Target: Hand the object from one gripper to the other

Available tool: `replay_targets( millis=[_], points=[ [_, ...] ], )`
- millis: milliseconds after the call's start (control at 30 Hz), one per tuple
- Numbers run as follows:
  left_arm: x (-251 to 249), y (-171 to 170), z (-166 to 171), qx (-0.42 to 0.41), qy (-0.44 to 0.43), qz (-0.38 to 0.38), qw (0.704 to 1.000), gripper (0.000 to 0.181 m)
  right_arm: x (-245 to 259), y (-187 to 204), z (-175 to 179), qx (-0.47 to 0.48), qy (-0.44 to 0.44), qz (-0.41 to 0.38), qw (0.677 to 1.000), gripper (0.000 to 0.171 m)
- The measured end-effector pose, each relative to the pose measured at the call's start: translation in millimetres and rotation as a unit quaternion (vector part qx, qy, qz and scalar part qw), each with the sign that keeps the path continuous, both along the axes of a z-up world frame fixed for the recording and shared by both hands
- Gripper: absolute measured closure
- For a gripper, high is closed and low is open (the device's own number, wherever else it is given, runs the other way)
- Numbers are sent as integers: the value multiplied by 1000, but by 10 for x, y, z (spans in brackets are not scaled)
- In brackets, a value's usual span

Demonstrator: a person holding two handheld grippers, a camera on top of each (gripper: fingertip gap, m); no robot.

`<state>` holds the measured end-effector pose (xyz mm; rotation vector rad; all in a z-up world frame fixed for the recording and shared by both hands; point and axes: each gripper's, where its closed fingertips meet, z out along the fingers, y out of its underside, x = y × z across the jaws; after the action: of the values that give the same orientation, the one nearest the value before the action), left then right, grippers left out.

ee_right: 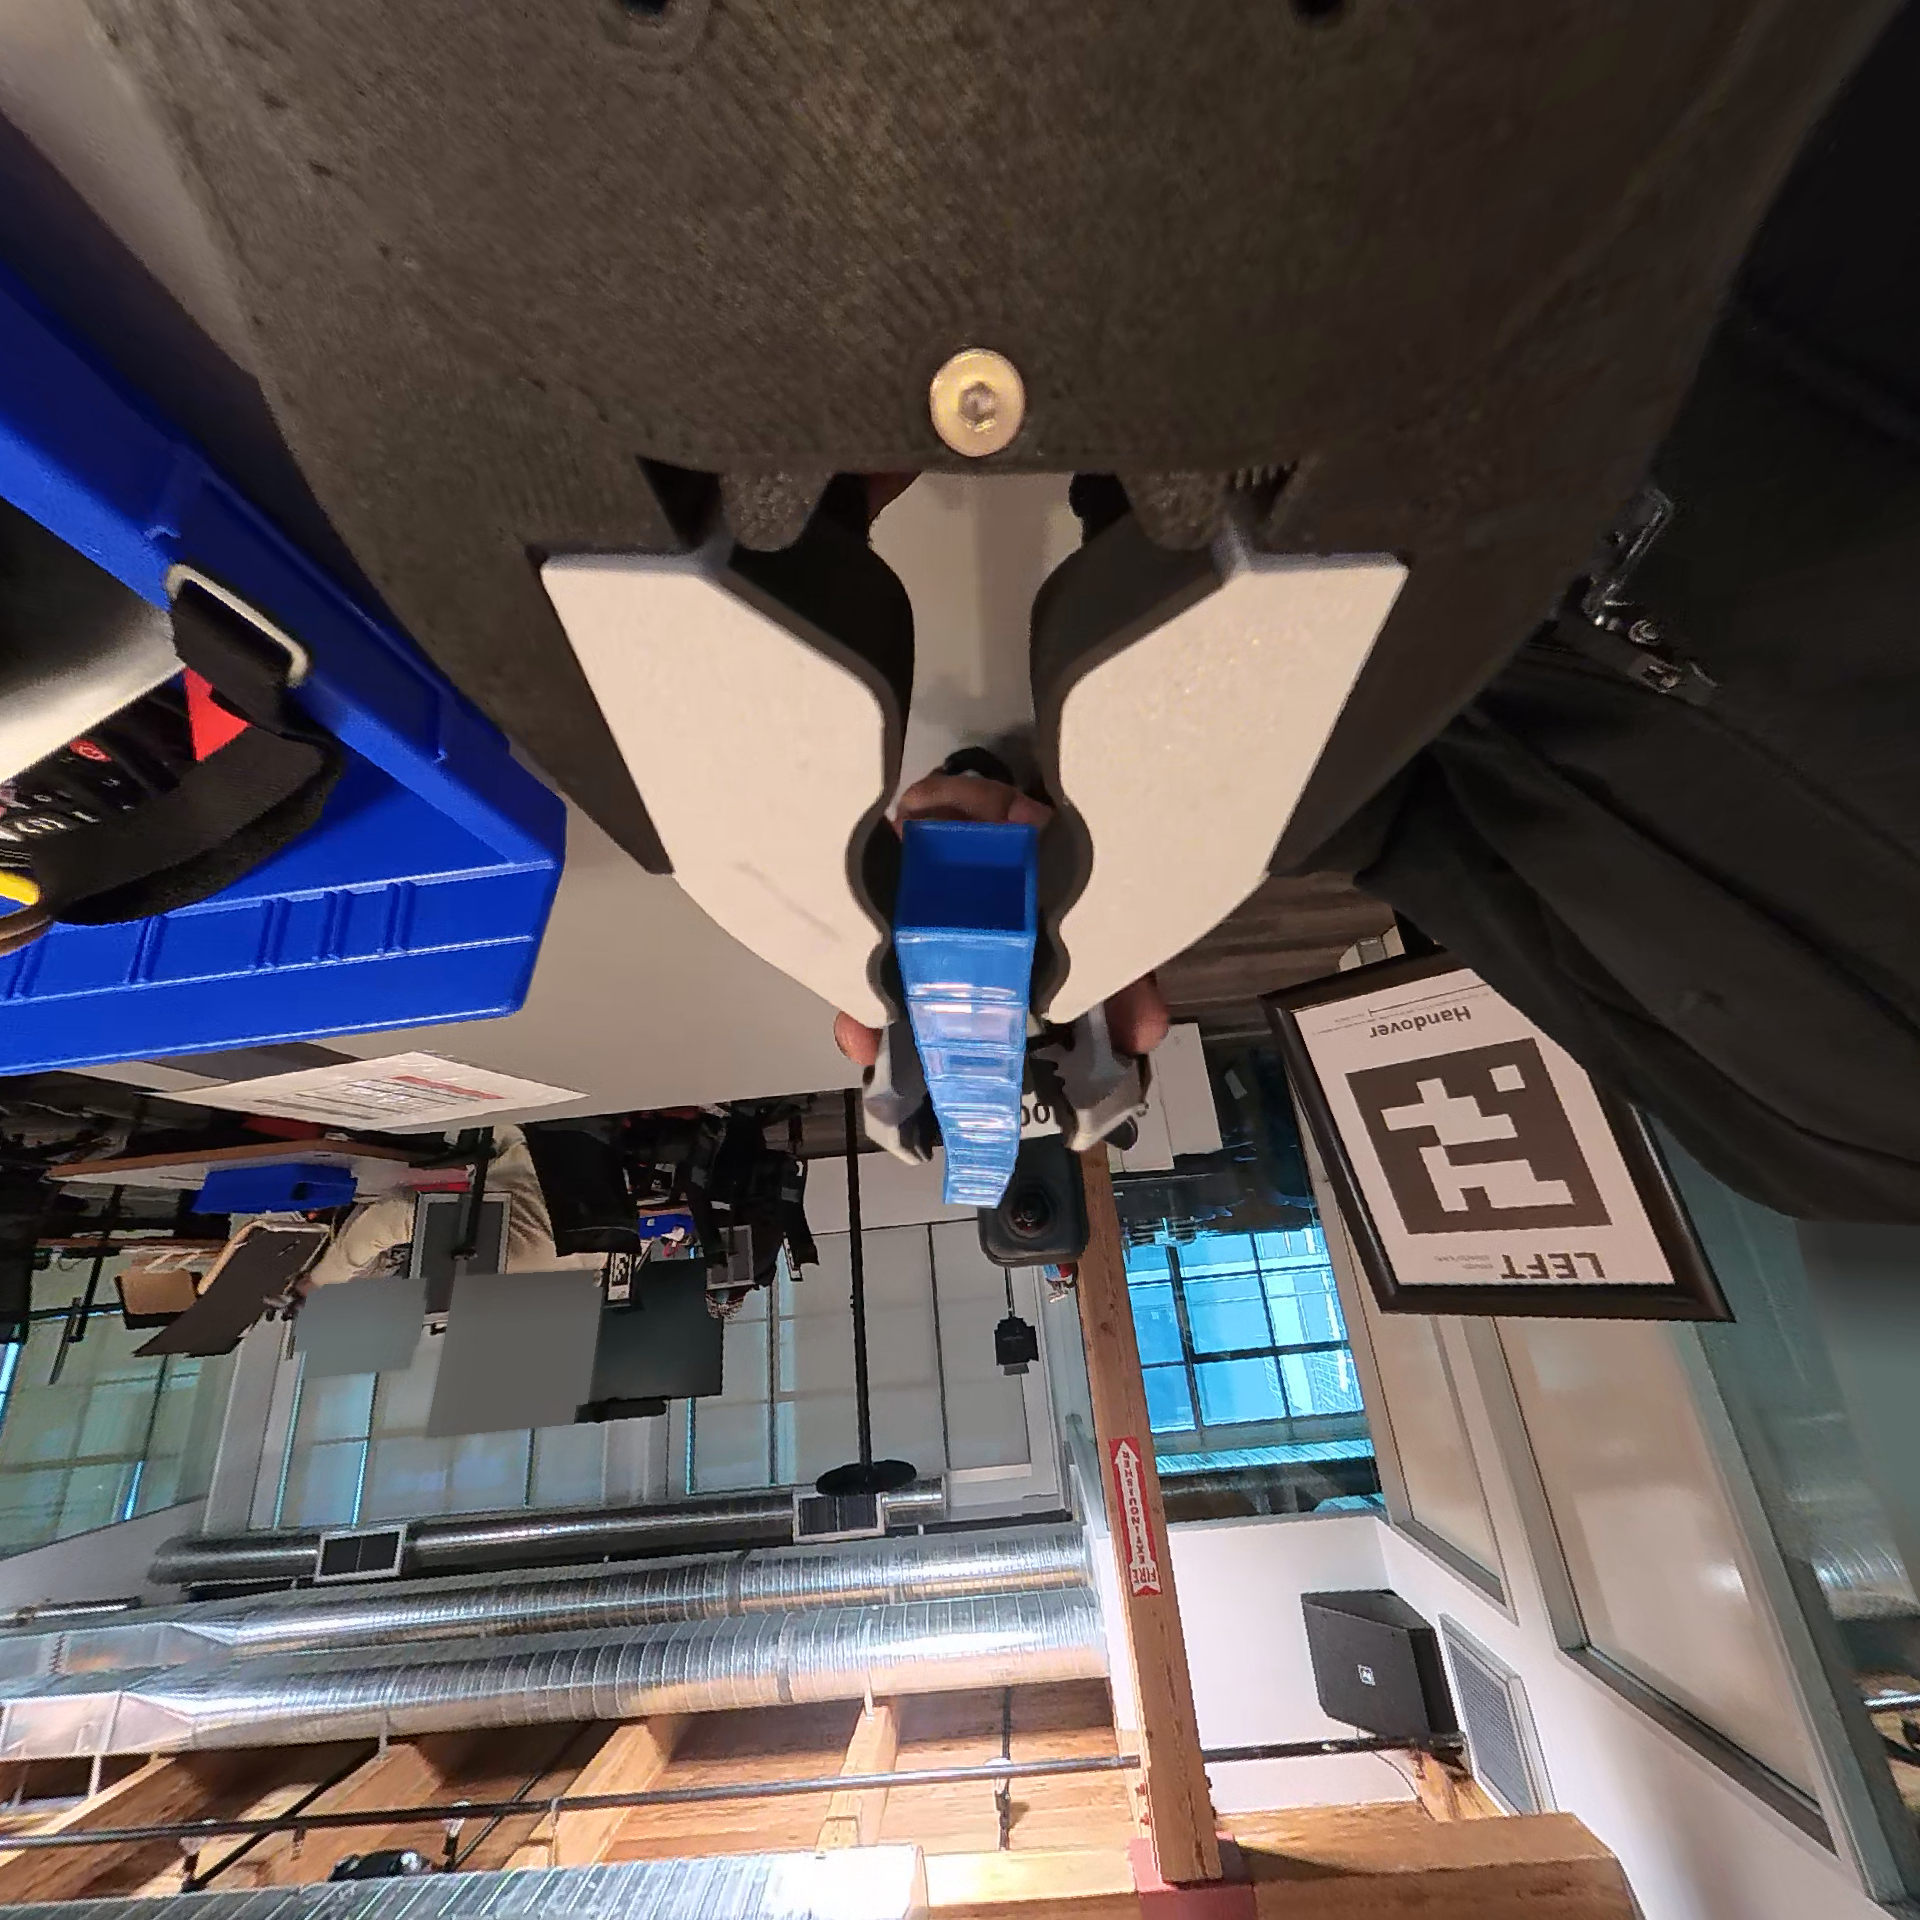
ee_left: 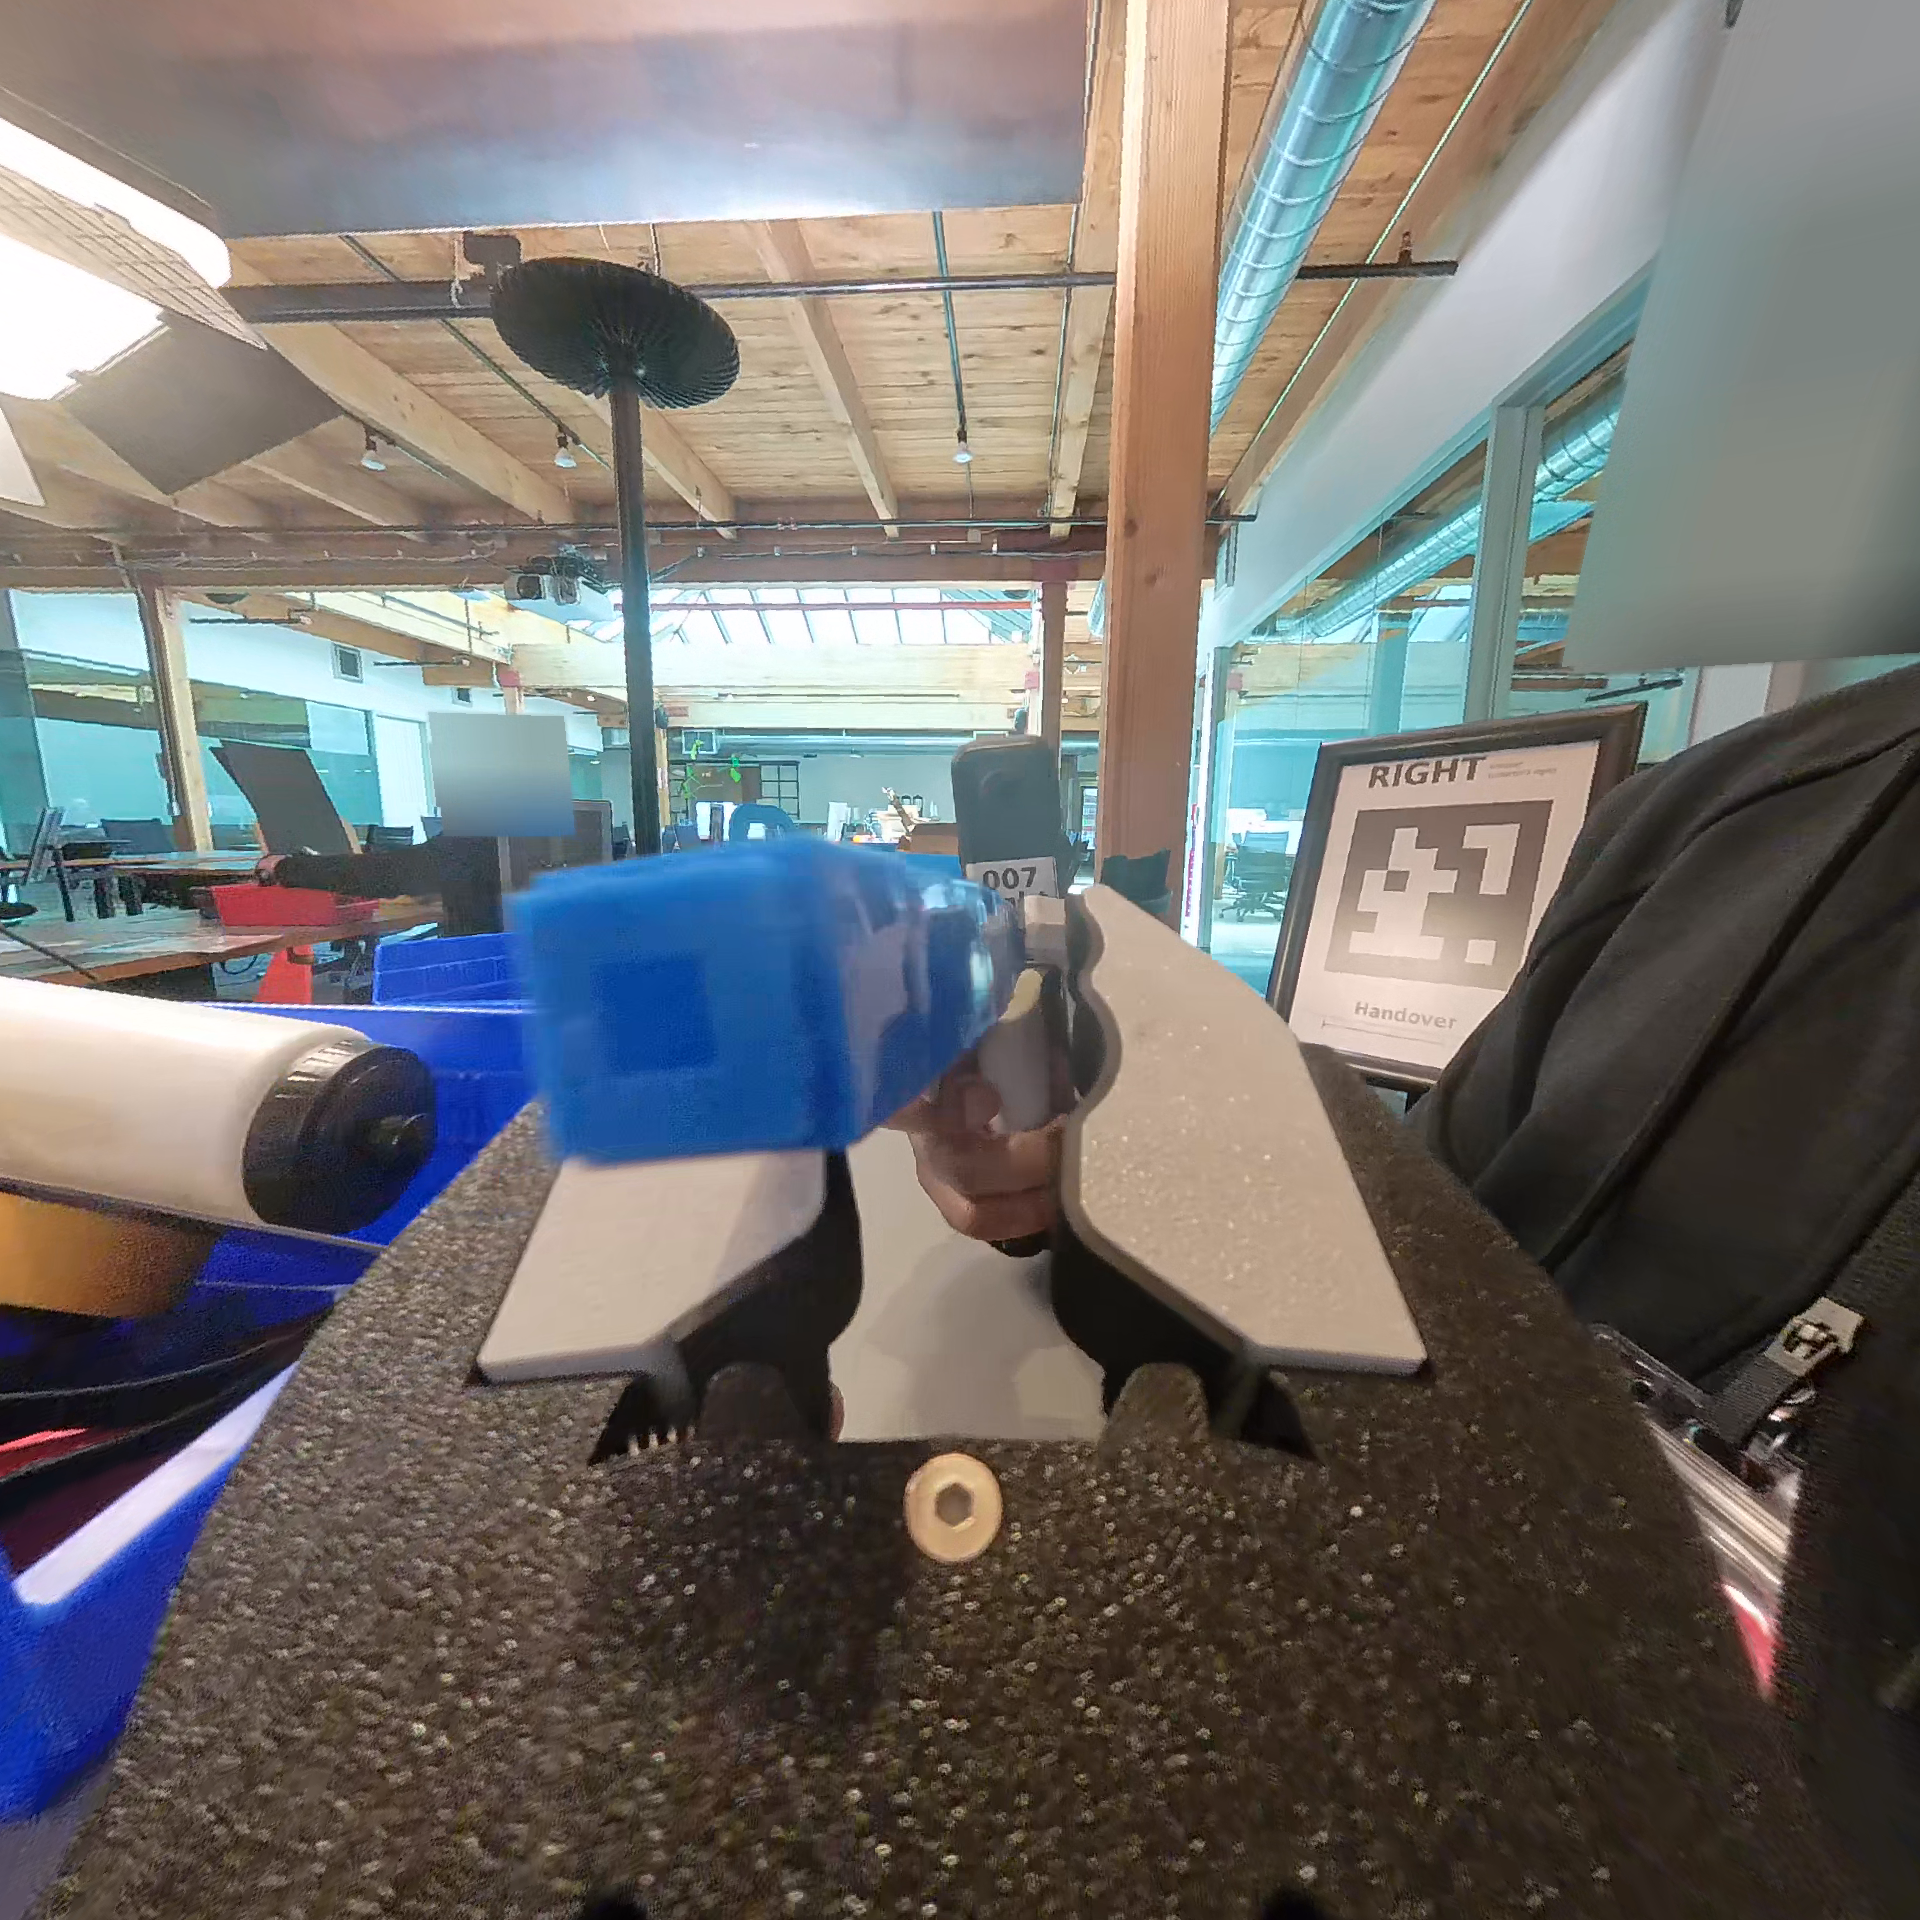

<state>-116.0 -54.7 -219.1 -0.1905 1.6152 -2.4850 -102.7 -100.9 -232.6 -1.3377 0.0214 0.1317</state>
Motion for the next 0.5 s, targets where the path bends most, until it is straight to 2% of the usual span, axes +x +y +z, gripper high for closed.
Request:
replay_targets(
  millis=[133,267,500],
  points=[
    [68,150,24,-10,20,4,1000,147,37,-35,-5,-4,-3,-9,1000,149],
    [111,164,21,-14,31,11,999,155,69,-21,-19,-8,-1,-20,1000,149],
    [73,145,27,-19,33,-8,999,156,41,-19,-27,-8,13,-3,1000,149]
  ],
)
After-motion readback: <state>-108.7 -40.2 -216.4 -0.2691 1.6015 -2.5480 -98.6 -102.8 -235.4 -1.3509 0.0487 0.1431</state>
